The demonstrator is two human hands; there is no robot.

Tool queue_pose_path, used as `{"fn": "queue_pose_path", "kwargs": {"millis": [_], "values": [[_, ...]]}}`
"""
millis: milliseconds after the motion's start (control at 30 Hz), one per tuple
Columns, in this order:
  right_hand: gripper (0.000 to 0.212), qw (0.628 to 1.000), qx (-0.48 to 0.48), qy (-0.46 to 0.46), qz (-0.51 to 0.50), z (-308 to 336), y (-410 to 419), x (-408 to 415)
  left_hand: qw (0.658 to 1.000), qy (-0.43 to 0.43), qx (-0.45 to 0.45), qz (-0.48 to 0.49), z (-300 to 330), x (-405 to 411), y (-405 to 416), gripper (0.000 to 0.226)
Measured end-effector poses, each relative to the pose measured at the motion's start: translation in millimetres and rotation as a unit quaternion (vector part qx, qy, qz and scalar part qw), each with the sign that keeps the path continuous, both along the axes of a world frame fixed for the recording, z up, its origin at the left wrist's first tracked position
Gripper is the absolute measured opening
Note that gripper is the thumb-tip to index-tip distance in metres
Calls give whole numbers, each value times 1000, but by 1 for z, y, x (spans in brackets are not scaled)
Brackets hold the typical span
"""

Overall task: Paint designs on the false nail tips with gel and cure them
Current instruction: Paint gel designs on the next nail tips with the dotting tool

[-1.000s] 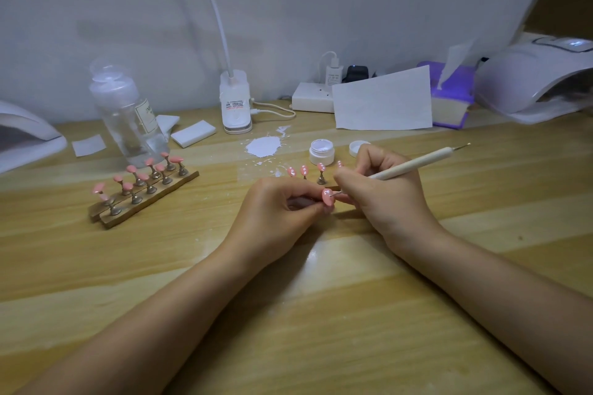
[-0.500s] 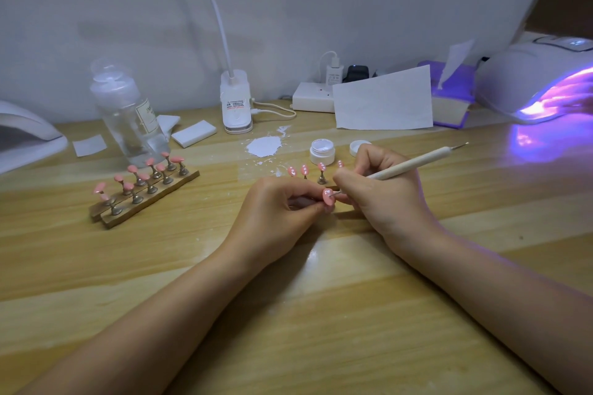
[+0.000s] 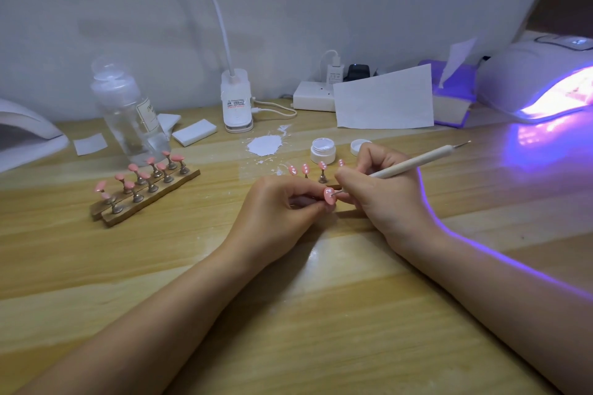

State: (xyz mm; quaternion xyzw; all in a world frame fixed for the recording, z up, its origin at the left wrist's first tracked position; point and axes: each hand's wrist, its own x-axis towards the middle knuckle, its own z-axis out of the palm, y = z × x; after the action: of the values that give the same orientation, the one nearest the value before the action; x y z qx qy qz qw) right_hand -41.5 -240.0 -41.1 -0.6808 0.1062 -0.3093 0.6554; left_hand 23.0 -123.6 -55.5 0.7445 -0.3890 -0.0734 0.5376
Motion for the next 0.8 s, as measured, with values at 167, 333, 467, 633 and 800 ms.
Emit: {"fn": "queue_pose_path", "kwargs": {"millis": [167, 333, 467, 633, 800], "values": [[37, 1000, 0, 3, -9, 0, 1, 0, 1000, -2, -1, 5, 2, -1, 0, 24], [38, 1000, 6, -13, -7, -1, -1, 1, 1000, -1, 2, 2, 1, -1, 0, 21], [40, 1000, 8, -13, 1, -3, -2, 3, 1000, 3, 2, 0, 1, -1, -1, 17], [42, 1000, 9, -15, 22, -4, -2, 3, 1000, 6, -1, 4, 0, 0, -1, 20], [42, 999, 14, -18, 28, -4, -2, 3, 1000, 5, -1, 4, -1, 0, -1, 18]]}}
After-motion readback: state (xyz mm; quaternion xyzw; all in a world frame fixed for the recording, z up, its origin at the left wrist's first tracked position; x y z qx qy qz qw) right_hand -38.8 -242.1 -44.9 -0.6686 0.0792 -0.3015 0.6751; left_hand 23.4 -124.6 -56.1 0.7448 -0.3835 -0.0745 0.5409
